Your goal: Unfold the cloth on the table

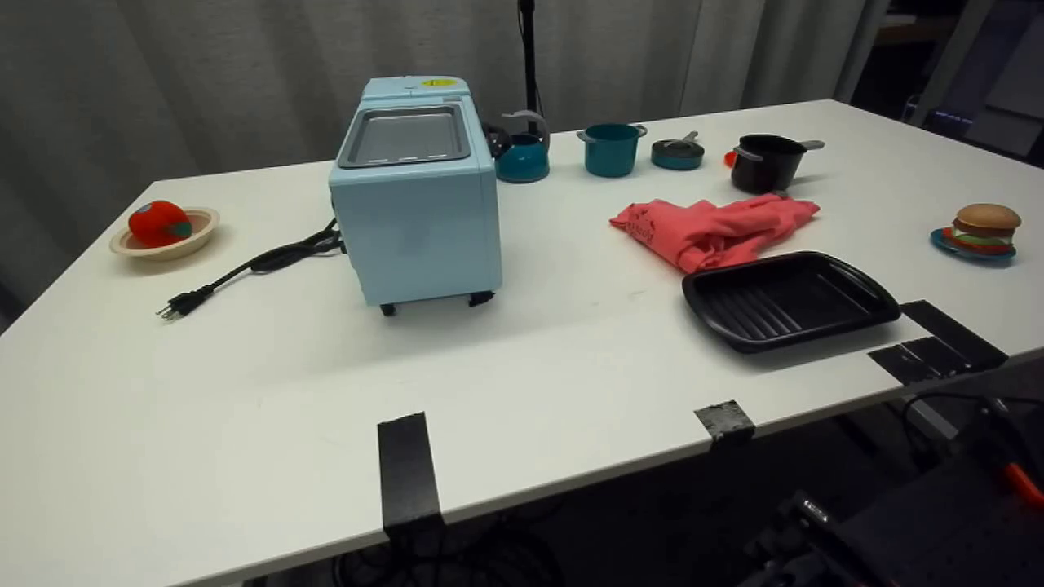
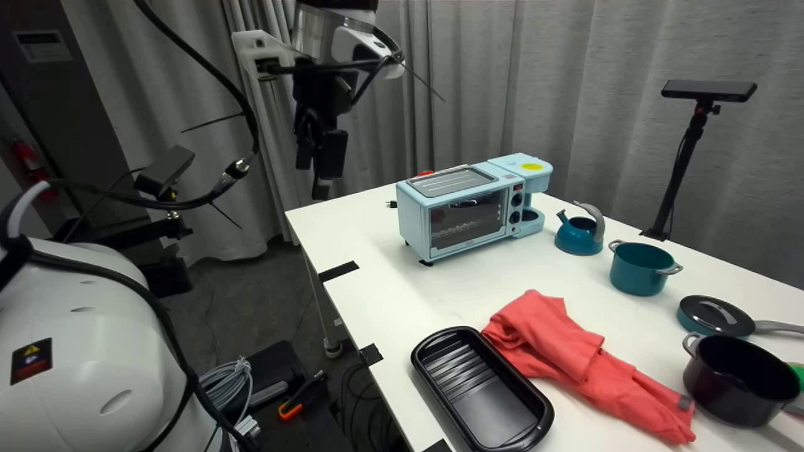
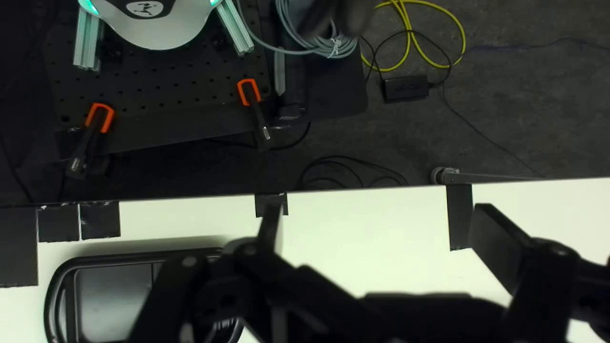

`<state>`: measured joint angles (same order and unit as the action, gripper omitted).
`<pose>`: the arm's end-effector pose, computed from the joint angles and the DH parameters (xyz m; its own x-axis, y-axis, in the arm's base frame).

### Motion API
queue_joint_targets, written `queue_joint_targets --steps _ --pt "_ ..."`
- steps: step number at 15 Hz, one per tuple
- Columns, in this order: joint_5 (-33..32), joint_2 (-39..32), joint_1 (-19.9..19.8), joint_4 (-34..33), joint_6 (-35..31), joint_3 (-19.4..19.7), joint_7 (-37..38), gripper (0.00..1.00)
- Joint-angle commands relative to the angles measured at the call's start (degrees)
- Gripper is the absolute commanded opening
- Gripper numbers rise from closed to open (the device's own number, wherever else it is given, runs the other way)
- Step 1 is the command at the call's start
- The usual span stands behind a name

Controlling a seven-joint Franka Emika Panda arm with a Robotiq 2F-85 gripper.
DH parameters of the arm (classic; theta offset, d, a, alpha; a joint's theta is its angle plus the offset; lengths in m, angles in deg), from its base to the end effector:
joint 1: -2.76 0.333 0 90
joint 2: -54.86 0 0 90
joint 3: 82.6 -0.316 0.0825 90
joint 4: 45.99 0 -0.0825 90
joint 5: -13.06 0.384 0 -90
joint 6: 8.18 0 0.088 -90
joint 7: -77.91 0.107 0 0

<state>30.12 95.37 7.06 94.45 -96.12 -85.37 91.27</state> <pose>0.3085 0.0731 0.5224 0.9587 -0.1127 -0.2612 -0.1689 -0.9643 -0.2040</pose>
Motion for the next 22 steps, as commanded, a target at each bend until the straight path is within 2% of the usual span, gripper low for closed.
queue_joint_targets --steps 1,9,15,22 --pt "0.36 -0.22 -1.65 -0.40 0.33 -1.06 -0.84 1.00" --pt "-2.09 -7.49 -5.61 -6.24 -4.47 2.33 -3.92 1.00" --pt "-3.18 -18.71 -7.55 -10.62 -16.15 5.32 -7.55 1.00" --pt "-3.08 -33.50 -7.75 -15.35 -28.62 7.51 -10.15 1.00"
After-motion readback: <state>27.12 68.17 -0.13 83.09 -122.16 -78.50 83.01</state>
